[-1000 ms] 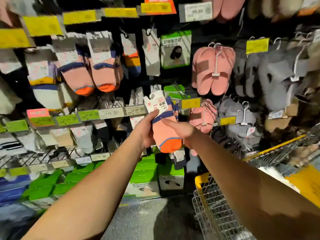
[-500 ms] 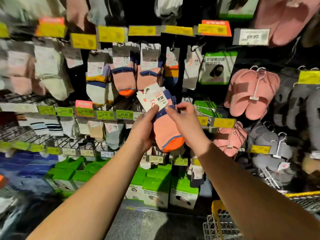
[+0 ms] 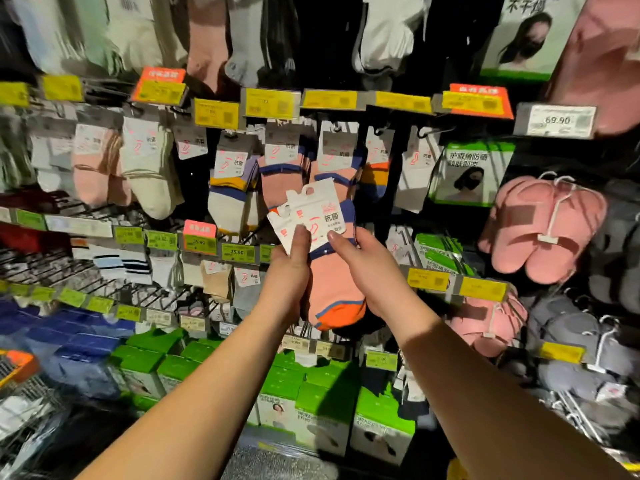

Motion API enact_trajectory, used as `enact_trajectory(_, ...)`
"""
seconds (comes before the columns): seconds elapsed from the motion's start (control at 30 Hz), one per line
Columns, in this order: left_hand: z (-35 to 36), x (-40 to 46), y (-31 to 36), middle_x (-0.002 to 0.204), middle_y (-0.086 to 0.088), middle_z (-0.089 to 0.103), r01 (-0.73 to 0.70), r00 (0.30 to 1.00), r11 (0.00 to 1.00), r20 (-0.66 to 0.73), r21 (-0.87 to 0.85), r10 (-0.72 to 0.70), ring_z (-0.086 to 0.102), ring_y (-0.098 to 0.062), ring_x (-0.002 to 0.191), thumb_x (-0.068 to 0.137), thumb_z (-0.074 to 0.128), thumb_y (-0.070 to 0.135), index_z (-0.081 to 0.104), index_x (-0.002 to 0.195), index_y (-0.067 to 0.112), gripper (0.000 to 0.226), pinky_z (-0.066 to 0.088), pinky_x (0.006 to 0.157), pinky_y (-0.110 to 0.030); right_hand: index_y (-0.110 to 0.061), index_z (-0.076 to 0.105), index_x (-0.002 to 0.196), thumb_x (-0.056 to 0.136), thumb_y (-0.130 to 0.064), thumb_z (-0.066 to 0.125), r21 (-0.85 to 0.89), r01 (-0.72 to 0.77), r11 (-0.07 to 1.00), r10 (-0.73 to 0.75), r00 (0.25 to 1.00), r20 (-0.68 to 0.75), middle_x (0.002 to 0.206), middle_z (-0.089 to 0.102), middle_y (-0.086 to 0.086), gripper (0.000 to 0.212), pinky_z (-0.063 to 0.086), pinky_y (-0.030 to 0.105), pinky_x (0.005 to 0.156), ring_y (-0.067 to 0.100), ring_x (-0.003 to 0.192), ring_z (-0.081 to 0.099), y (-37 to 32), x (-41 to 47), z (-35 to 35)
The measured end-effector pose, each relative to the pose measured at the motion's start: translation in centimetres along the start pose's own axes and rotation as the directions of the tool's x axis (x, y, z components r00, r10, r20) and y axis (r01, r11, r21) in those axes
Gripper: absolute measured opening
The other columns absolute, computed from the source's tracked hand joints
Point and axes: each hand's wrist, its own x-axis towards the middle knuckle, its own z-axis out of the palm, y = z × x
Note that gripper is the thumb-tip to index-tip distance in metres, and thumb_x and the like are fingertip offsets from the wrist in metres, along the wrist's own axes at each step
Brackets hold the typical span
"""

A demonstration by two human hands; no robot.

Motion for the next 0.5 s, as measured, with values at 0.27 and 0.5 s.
enact_trajectory(0.27, -2.0, 2.1, 0.2, 0.113, -0.005, 0.073, 0.048, 0.999, 0.974, 0.022, -0.220, -0.044, 0.073, -0.025, 0.095, 0.086, 0.066, 0.057, 0.057, 0.112, 0.024, 0.043, 0.059, 0.085, -0.048, -0.024, 0.066, 0.111, 0.100, -0.019, 0.057, 0.314, -0.086, 0.945, 0.090, 0.996, 0.001, 0.104, 0.077, 0.001, 0.015, 0.057, 0.035, 0.080, 0.020, 0.094, 0.073, -0.2, 2.4, 0.7)
enact_trajectory(0.5, -5.1, 3.5, 1.4, 0.107, 0.005, 0.069, -0.114, 0.983, 0.982, -0.159, -0.148, 0.090, 0.067, -0.019, 0.102, 0.097, 0.061, 0.042, 0.058, 0.118, 0.020, 0.030, 0.054, 0.095, -0.045, -0.027, 0.064, 0.107, 0.102, -0.021, 0.056, 0.260, -0.006, 0.966, 0.039, 0.992, -0.124, 0.103, 0.075, 0.001, 0.011, 0.057, 0.040, 0.078, 0.022, 0.089, 0.072, -2.5, 7.0, -0.1)
